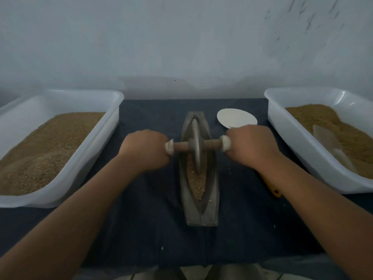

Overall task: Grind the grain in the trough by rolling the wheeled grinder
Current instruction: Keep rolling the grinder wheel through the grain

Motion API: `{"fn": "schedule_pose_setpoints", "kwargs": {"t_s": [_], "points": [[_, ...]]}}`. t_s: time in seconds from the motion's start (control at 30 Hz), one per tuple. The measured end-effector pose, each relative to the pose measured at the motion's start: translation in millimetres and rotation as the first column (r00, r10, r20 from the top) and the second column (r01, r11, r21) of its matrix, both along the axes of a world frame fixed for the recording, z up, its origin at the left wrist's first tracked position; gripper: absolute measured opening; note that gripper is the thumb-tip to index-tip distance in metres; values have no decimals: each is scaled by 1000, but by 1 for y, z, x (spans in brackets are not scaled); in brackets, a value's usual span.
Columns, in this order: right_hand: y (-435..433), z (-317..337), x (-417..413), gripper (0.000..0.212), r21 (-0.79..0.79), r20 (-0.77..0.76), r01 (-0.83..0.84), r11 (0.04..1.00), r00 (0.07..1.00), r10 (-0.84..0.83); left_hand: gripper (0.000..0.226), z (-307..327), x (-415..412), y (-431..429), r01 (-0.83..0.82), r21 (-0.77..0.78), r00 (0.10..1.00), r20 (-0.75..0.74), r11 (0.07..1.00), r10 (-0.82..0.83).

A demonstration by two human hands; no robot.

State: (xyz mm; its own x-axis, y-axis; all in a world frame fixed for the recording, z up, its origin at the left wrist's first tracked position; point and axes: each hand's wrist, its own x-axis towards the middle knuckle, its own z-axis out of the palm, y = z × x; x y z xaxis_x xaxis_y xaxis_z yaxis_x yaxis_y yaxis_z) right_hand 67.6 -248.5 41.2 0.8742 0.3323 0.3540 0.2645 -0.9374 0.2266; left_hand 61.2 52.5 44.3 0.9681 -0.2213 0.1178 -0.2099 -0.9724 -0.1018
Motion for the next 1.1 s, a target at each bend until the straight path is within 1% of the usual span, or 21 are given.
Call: {"fn": "schedule_pose_setpoints", "kwargs": {"t_s": [0.1, 0.17, 0.23, 0.27, 0.37, 0.4, 0.43, 0.53, 0.6, 0.67, 0.73, 0.8, 0.87, 0.93, 0.97, 1.03, 1.1], "points": [[7, 4, 25, 29, 102, 14, 58, 993, 998, -59, 25, 13, 34, -12, -42, -33, 999, 10, 999, 42], [6, 3, 22, 31, 122, -46, 87, 989, 996, -82, 22, 21, 36, -17, -26, -4, 1000, 8, 1000, 26], [-1, -2, 5, 35, 109, -134, 84, 990, 989, -69, 22, 22, 19, -14, 17, 35, 1000, 1, 999, -17], [-7, -5, -8, 36, 111, -170, 58, 992, 985, -39, 24, 19, 4, -11, 48, 63, 999, 19, 997, -49], [-23, -8, -46, 33, 164, -245, -10, 986, 968, 51, 26, 5, -40, 1, 143, 134, 970, 180, 981, -166], [-26, -7, -52, 31, 184, -244, -19, 983, 968, 64, 26, 3, -46, 4, 148, 138, 964, 202, 979, -174], [-25, -7, -53, 30, 184, -225, -27, 983, 972, 68, 25, 1, -44, 5, 138, 129, 969, 187, 982, -161], [-12, -4, -25, 32, 95, -95, -4, 995, 995, 13, 24, -3, -17, 2, 48, 33, 997, 63, 998, -50], [-1, 3, 4, 30, 94, -75, 47, 994, 996, -40, 22, 3, 13, -6, -4, -9, 997, 71, 1000, 4], [8, 10, 22, 22, 122, -68, 81, 989, 995, -74, 21, 9, 33, -13, -31, -33, 995, 94, 999, 34], [9, 13, 24, 21, 116, -72, 91, 989, 994, -83, 23, 13, 38, -15, -20, -37, 997, 73, 999, 23], [3, 10, 11, 26, 95, -105, 77, 992, 992, -67, 24, 13, 24, -12, 11, -21, 999, 31, 1000, -10], [-7, 5, -13, 31, 73, -116, 4, 997, 993, 4, 24, 6, -3, -1, 50, 3, 999, -3, 999, -50], [-14, 4, -38, 31, 68, -86, -87, 994, 992, 93, 25, -1, -30, 10, 88, 21, 996, 4, 996, -88], [-15, 6, -47, 31, 72, -78, -106, 992, 991, 112, 26, -3, -40, 14, 101, 19, 995, 24, 995, -101], [-15, 4, -49, 33, 83, -76, -90, 992, 992, 96, 27, -4, -39, 16, 110, 14, 993, 43, 994, -110], [-11, -1, -36, 33, 60, -53, -34, 998, 998, 37, 27, -2, -22, 9, 90, 3, 996, 9, 996, -90]]}}
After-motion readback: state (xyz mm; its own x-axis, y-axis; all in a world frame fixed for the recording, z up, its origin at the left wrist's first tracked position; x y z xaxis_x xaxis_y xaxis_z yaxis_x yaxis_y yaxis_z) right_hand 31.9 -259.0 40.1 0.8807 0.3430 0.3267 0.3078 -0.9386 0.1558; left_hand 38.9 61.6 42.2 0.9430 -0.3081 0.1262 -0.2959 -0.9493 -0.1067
